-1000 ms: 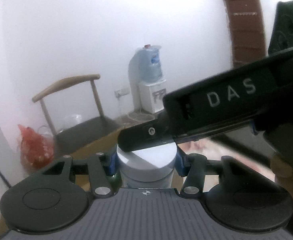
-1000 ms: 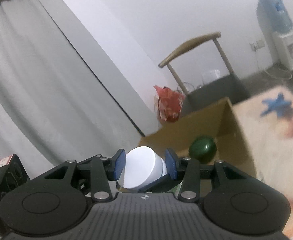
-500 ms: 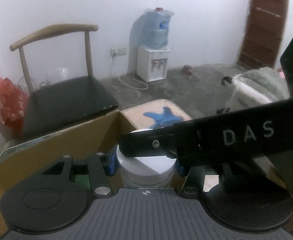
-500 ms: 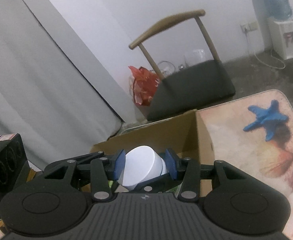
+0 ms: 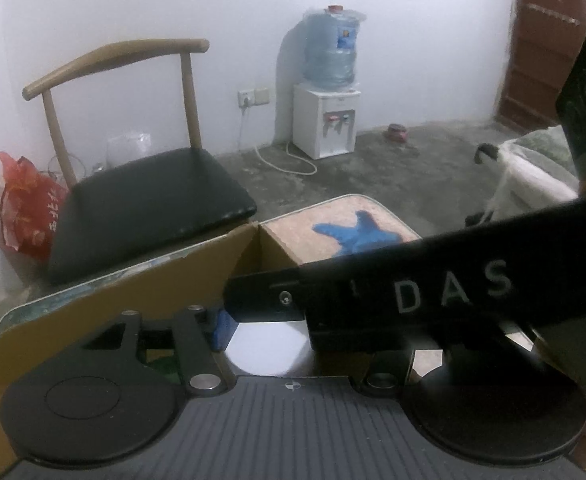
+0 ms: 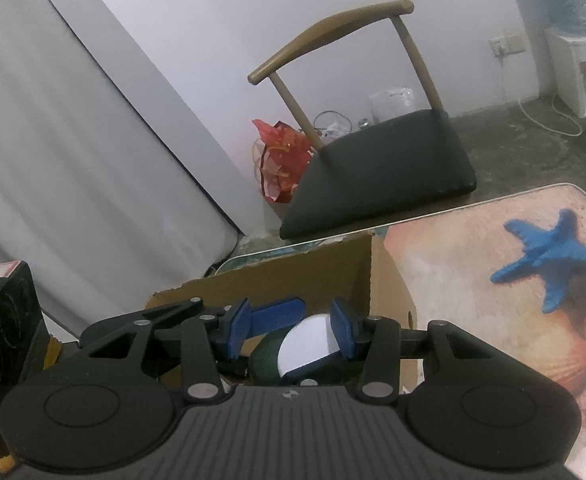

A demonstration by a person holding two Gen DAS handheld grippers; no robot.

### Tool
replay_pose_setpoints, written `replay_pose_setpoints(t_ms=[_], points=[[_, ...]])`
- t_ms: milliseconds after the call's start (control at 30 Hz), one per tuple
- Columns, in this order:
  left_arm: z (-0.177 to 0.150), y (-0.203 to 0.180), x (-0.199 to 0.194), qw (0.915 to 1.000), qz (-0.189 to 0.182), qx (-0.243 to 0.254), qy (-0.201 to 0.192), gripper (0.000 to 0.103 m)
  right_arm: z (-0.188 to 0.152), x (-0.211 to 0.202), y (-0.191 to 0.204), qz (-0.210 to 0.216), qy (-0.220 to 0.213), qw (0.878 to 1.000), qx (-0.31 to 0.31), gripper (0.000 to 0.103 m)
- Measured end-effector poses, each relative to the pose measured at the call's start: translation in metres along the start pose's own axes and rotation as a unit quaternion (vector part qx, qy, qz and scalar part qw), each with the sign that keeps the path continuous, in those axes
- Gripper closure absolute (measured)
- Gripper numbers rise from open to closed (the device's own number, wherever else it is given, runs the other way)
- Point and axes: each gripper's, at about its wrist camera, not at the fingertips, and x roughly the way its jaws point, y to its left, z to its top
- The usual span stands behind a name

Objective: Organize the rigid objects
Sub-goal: 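Lower the pill bottle into the box and open the right gripper, then move the right gripper to the clear plastic cup on the table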

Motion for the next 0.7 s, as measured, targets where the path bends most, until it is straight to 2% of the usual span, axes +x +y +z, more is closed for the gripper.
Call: replay_pose_setpoints(t_ms=[167, 300, 333, 500, 600, 700], points=[[0.0, 0.0, -0.004, 1.0, 0.005, 0.002, 0.001, 0.044, -0.002, -0.004, 0.003, 0.001, -0.003, 1.0, 0.0, 0.055], [0.002, -0.002, -0.019, 0.9999, 0.006, 0.003, -0.008, 0.03, 0.0, -0.022, 0.009, 0.009, -0.021, 1.0, 0.008, 0.055], [0.002, -0.002, -0.026, 0.9999, 0.007, 0.002, -0.013, 0.029, -0.001, -0.032, 0.012, 0.011, -0.03, 0.999, 0.009, 0.055], [-0.001, 0.001, -0.085, 0.9992, 0.008, -0.003, -0.039, 0.023, -0.014, -0.097, 0.034, 0.028, -0.083, 0.996, 0.01, 0.055], [-0.011, 0.006, -0.137, 0.9974, 0.01, -0.007, -0.07, 0.013, -0.034, -0.138, 0.054, 0.036, -0.114, 0.993, -0.001, 0.054], [-0.031, 0.014, -0.192, 0.9945, 0.017, -0.012, -0.102, 0.007, -0.063, -0.173, 0.076, 0.036, -0.138, 0.99, -0.013, 0.048]])
